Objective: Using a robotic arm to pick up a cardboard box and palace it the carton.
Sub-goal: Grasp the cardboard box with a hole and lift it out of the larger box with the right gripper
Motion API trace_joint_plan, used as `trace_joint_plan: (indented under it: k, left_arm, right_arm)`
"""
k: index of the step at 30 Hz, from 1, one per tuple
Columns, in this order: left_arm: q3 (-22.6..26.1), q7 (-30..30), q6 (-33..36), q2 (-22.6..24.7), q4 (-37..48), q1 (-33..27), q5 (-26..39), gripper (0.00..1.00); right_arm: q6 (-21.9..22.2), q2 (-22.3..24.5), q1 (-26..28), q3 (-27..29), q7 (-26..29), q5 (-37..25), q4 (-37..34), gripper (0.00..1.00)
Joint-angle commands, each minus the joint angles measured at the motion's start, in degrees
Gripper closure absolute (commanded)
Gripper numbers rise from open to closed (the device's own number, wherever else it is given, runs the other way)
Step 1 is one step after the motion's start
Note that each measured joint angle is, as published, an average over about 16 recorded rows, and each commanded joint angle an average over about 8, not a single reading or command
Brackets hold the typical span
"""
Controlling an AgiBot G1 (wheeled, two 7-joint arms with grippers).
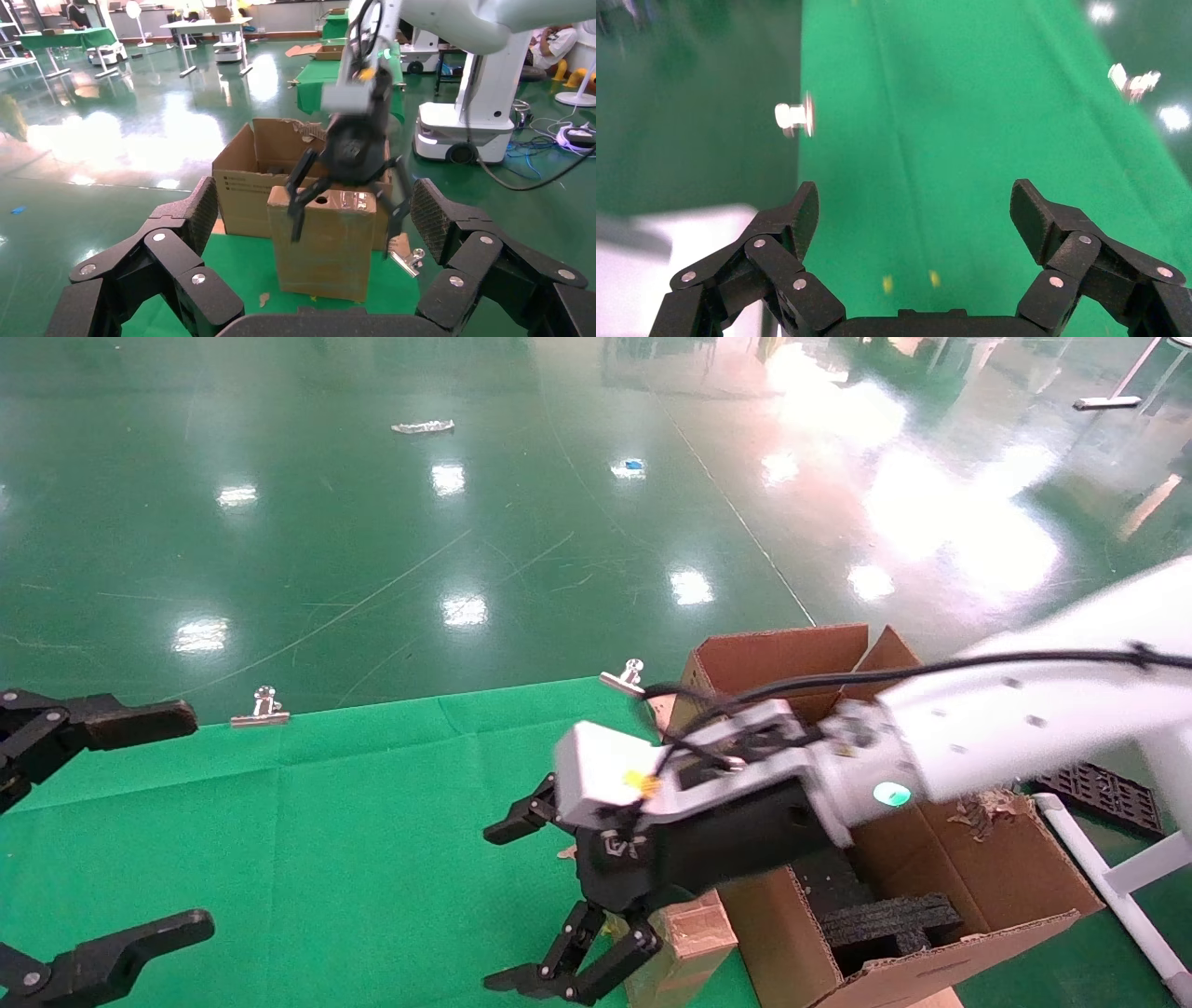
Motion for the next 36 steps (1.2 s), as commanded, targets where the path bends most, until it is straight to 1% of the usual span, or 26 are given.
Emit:
trace_joint_plan:
  k: [1,6,10,15,20,23,28,32,36]
  left_arm:
    - [0.01,0.00,0.00,0.00,0.00,0.00,-0.01,0.00]
    - [0.03,0.02,-0.01,-0.01,0.00,-0.01,-0.02,0.00]
    - [0.05,0.02,-0.02,-0.02,0.00,-0.01,-0.03,0.00]
    - [0.07,0.03,-0.03,-0.03,0.00,-0.02,-0.05,0.00]
    - [0.09,0.05,-0.04,-0.04,0.00,-0.02,-0.06,0.00]
    - [0.10,0.05,-0.04,-0.04,0.00,-0.02,-0.07,0.00]
    - [0.12,0.06,-0.05,-0.05,0.00,-0.03,-0.08,0.00]
    - [0.14,0.07,-0.06,-0.06,0.00,-0.03,-0.10,0.00]
    - [0.16,0.08,-0.07,-0.06,0.00,-0.03,-0.11,0.00]
  right_arm:
    - [-0.93,-1.61,3.21,-2.87,2.22,-4.87,0.17,0.00]
    - [-1.87,-5.03,10.92,-12.98,7.70,-12.47,0.16,0.00]
    - [-2.05,-6.53,17.85,-20.72,12.01,-15.80,0.21,0.00]
    - [-2.19,-6.38,27.81,-28.14,14.47,-15.22,0.35,0.00]
    - [-2.29,-6.06,37.10,-36.32,14.35,-13.42,0.43,0.00]
    - [-2.20,-6.39,41.36,-41.87,14.17,-12.69,0.46,0.00]
    - [-1.75,-7.34,45.35,-50.12,14.40,-10.35,0.48,0.00]
    - [-1.35,-8.21,46.21,-55.08,14.87,-7.17,0.39,0.00]
    - [-0.94,-9.12,46.49,-58.74,15.31,-4.29,0.27,0.00]
